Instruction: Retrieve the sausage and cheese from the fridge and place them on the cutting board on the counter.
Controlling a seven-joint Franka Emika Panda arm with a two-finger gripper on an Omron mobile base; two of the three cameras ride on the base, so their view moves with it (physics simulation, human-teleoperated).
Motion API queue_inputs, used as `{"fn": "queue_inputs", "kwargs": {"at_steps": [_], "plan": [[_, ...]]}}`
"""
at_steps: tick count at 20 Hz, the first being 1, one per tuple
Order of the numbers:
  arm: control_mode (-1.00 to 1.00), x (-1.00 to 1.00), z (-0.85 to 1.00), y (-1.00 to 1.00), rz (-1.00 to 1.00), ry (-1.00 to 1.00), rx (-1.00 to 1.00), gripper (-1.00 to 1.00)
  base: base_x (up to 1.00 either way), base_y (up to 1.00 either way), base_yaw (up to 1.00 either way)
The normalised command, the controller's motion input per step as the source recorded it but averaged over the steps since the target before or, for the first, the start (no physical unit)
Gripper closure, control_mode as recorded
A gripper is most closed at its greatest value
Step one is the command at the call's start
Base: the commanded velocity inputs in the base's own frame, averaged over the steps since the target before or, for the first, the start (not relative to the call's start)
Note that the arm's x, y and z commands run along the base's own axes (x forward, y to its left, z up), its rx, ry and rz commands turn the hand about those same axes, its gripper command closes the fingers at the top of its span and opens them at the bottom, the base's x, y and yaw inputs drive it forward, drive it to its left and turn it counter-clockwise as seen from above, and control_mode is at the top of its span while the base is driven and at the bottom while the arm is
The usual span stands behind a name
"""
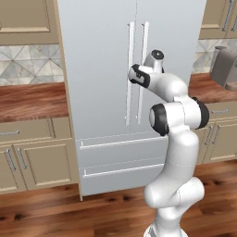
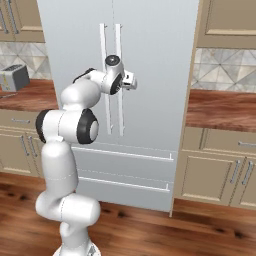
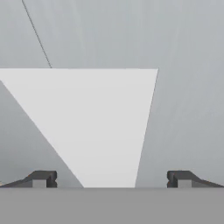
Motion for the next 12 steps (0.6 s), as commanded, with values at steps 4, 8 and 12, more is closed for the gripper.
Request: {"fn": "queue_inputs", "kwargs": {"at_steps": [4, 8, 12], "plan": [[-1.0, 0.22, -0.35, 0.25, 0.0, -0.15, 0.0, 1.0, 0.0, 0.0, 0.0], [-1.0, 0.8, -0.02, 0.18, -0.02, -0.1, 0.0, 1.0, 0.0, 0.0, 0.0], [-1.0, 0.74, 0.06, 0.04, -0.01, -0.01, 0.03, 1.0, 0.0, 0.0, 0.0]]}}
